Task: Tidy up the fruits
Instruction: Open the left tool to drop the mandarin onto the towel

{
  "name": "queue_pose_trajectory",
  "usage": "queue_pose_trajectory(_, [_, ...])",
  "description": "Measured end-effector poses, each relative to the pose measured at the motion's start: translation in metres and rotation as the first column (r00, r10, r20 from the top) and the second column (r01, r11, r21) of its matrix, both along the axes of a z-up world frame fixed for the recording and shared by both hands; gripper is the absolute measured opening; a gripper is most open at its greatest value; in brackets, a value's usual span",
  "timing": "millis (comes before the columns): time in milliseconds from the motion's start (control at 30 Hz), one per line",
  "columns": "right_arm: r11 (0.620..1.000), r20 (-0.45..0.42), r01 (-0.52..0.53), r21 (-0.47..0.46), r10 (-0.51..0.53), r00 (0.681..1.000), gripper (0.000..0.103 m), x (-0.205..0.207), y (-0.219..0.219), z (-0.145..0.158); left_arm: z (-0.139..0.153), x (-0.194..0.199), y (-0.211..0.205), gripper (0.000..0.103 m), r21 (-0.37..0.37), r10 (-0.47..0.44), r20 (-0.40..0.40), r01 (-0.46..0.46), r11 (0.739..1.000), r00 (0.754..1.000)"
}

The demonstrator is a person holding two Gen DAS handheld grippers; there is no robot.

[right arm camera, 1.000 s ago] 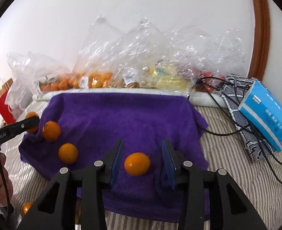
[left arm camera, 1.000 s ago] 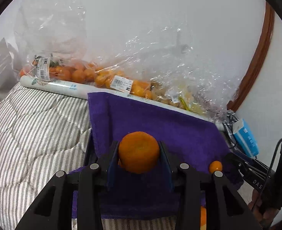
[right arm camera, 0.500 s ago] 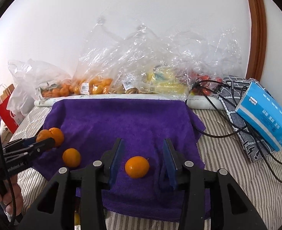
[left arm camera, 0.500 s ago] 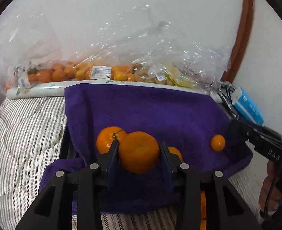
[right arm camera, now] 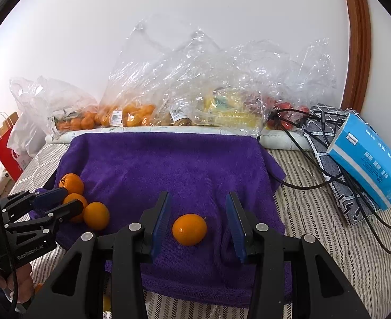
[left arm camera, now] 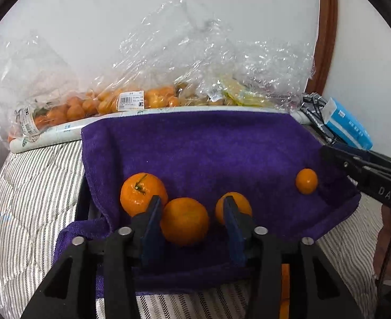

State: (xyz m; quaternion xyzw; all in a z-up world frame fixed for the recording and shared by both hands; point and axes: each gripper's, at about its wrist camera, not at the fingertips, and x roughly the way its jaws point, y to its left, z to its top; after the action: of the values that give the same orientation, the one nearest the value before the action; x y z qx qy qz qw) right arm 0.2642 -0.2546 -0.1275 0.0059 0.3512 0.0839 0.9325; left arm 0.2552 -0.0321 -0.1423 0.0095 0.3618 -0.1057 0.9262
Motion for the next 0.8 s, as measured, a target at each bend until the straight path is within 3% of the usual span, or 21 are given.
queue_pose_trajectory(167, [1.0,0.008,0.0,-0.001,0.0,1.0,0.043,-0.001,0.0,0.001,0.006,-0.005,0.001,0.055,-0.017,0.0,0.033,0.001,1.0,0.999])
queue_pose_trajectory(467, [0.999,-0.003,0.034,0.026,-0.034,0.999,0.046,-0.002,0.002,0.001,0.011,-0.009,0.005,0.056,-0.006,0.05,0.088,-0.05,0.999,0.995])
queue_pose_trajectory(800, [0.994,-0.012,0.087,0.071,-0.086,0.996,0.046,-0.053,-0.007,0.028,0.03,-0.02,0.008,0.056,0.004,0.05,0.136,-0.051,0.999,0.989])
